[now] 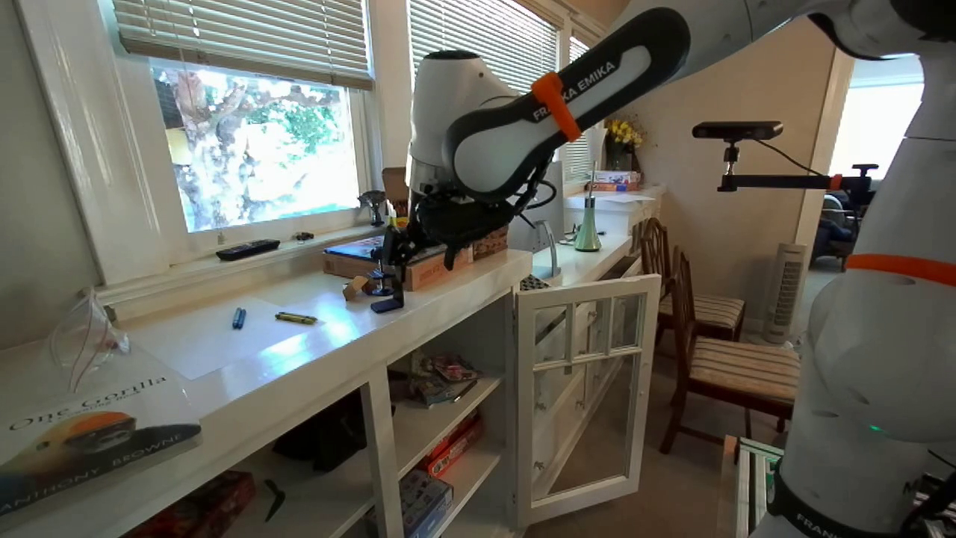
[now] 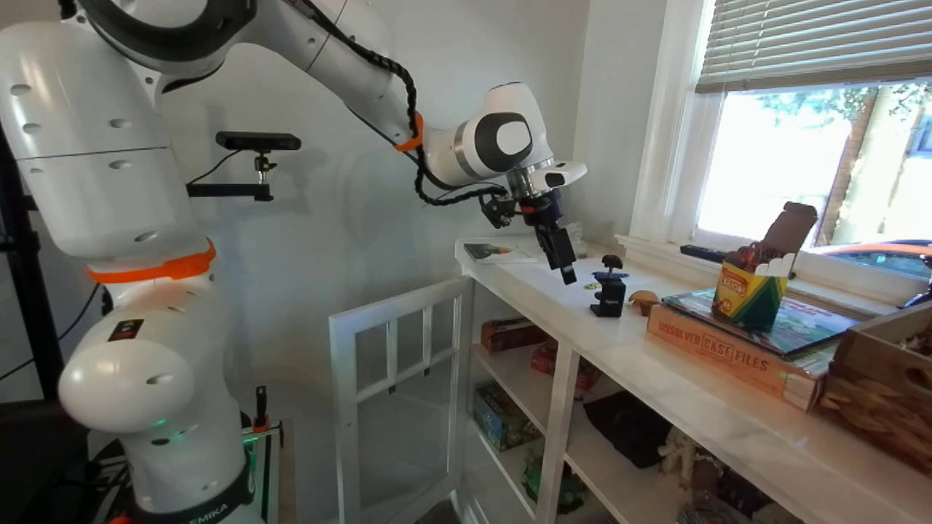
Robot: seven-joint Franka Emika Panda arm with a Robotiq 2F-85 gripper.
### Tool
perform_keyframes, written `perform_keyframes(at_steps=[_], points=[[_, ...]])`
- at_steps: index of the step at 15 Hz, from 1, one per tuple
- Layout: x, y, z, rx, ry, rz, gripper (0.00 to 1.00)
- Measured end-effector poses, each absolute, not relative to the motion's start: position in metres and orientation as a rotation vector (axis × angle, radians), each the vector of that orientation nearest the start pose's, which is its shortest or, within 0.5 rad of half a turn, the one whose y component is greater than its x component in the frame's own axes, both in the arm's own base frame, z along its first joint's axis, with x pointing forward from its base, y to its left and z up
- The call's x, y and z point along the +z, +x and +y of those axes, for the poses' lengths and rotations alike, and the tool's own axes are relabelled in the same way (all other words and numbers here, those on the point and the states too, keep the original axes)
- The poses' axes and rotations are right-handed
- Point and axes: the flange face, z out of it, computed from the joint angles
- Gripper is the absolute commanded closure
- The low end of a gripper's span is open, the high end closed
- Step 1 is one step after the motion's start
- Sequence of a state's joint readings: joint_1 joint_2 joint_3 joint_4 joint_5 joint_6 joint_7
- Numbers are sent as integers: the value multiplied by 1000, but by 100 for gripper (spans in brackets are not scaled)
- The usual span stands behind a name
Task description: Turn the black object to the right continuously
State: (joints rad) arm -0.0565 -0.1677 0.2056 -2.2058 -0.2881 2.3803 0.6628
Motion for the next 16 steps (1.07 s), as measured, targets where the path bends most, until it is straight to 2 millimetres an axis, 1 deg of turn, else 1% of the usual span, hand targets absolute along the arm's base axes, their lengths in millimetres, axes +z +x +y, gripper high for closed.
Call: perform_keyframes(at_steps=[2, 5, 9, 12, 16], points=[[489, 532, 80, -634, -3110, 505, 0], [491, 546, 78, -587, -3071, 418, 0], [491, 563, 73, -572, -3084, 309, 0], [492, 568, 73, -565, -3089, 291, 0], [494, 569, 75, -572, -3096, 266, 0]])
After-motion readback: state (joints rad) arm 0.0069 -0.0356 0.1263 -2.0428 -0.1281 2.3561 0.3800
